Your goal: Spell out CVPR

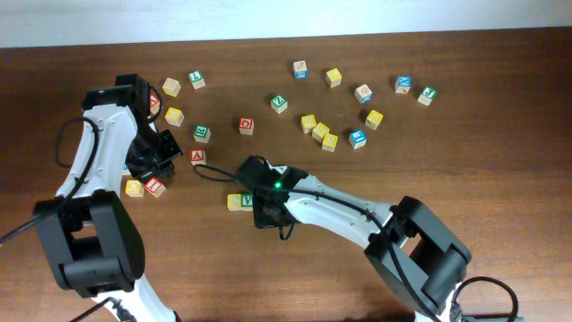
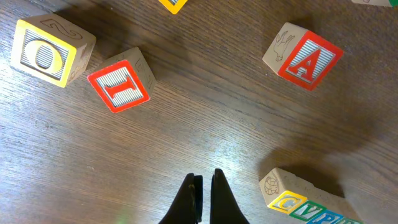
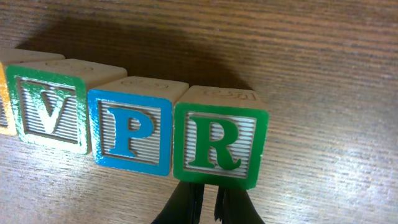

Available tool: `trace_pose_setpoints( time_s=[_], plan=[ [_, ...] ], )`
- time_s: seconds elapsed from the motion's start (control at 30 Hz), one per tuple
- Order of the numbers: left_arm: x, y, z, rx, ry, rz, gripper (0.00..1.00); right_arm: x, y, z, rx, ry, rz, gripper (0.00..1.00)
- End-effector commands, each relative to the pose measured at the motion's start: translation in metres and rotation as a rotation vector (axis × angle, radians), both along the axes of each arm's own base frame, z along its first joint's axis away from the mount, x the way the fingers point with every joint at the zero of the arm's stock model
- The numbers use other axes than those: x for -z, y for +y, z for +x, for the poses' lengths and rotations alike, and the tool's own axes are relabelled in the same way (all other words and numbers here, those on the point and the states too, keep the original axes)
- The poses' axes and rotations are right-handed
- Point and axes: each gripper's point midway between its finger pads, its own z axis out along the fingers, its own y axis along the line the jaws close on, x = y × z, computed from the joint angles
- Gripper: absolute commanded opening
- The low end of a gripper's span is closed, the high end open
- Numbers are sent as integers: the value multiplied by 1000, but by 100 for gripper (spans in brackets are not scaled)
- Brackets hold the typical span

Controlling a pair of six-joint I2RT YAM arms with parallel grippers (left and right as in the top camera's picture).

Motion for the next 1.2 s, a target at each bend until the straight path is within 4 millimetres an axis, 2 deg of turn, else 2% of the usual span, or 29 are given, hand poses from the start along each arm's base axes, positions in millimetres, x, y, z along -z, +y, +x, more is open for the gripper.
trace_pose_setpoints(
  time_s=[0.0,0.07,0.13,0.2,0.27,0.33,0.4,0.47,0.57,0.7,0.77,0.97,1.0,1.17],
  plan=[
    [0,4,1,-11,6,14,0,3,-1,-3,-15,63,41,4],
    [1,3,-1,12,10,13,0,-5,3,-10,-47,92,75,4],
    [6,1,-7,14,35,10,0,-23,11,-16,-78,103,140,4],
    [17,-1,-18,16,69,7,0,-48,7,-18,-75,81,164,4],
    [28,-3,-29,16,105,-2,0,-69,-20,-8,-20,42,131,4],
    [40,-6,-41,24,139,-11,0,-74,-56,14,68,5,70,5],
    [51,-13,-50,44,161,-13,0,-68,-86,36,83,4,48,5],
    [69,-38,-59,103,159,-83,0,-54,-103,44,119,52,47,4],
    [90,-59,-65,171,146,-88,0,-34,-97,44,96,91,49,4],
    [97,-78,-59,215,102,-99,0,-10,-78,43,75,119,63,4],
    [97,-83,-55,228,81,-101,0,-7,-63,40,57,146,129,4],
    [98,-90,-52,251,65,-107,0,-5,-47,29,77,164,133,4],
    [97,-97,-51,276,55,-130,0,-2,-42,29,64,157,138,4],
    [97,-102,-53,294,55,-129,0,6,-37,27,62,173,143,4]
  ],
)
